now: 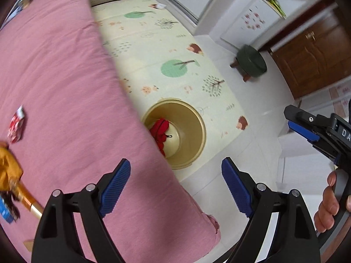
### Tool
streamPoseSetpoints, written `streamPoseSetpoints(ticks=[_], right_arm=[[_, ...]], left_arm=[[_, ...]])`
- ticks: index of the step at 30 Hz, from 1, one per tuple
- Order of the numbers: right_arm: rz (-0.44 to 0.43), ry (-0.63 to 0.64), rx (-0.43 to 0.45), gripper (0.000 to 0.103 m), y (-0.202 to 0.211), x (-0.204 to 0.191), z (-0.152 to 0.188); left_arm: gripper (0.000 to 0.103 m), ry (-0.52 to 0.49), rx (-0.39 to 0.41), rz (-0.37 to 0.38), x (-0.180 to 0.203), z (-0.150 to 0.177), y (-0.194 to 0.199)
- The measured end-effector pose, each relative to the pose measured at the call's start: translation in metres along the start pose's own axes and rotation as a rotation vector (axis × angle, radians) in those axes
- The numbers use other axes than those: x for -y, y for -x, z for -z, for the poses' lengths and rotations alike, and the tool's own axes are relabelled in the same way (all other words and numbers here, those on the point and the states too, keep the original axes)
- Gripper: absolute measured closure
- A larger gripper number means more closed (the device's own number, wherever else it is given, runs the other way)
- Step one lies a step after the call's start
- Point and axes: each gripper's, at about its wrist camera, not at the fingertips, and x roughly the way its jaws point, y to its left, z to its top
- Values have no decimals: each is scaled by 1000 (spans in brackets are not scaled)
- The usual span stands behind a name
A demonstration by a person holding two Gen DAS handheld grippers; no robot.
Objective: Collect trash
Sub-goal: 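Grasp the blue nasal-spray box with the left tool while the right tool grasps the amber bottle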
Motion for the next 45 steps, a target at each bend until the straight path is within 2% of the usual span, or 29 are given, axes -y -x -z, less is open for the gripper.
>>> streamPoseSetpoints(ticks=[7,11,17,21,24,34,45], right_arm=[[-103,107,-9,52,-1,-79,17],[-144,192,-39,52,-9,-128,36],[-202,342,-115,52,-32,-206,83],[-221,420,-162,52,-49,-246,116],[-223,479,-196,52,-63,-273,140],[-187,649,-269,52,-117,-334,206],[-120,743,-328,53,-190,-360,241]], left_arm=[[18,108,75,-47,-62,23,47],[18,175,118,-101,-106,44,76],[18,313,155,-172,-179,84,108],[18,436,176,-224,-236,113,125],[18,516,184,-237,-273,131,133],[18,704,236,-296,-373,170,145],[17,852,235,-333,-465,183,121]])
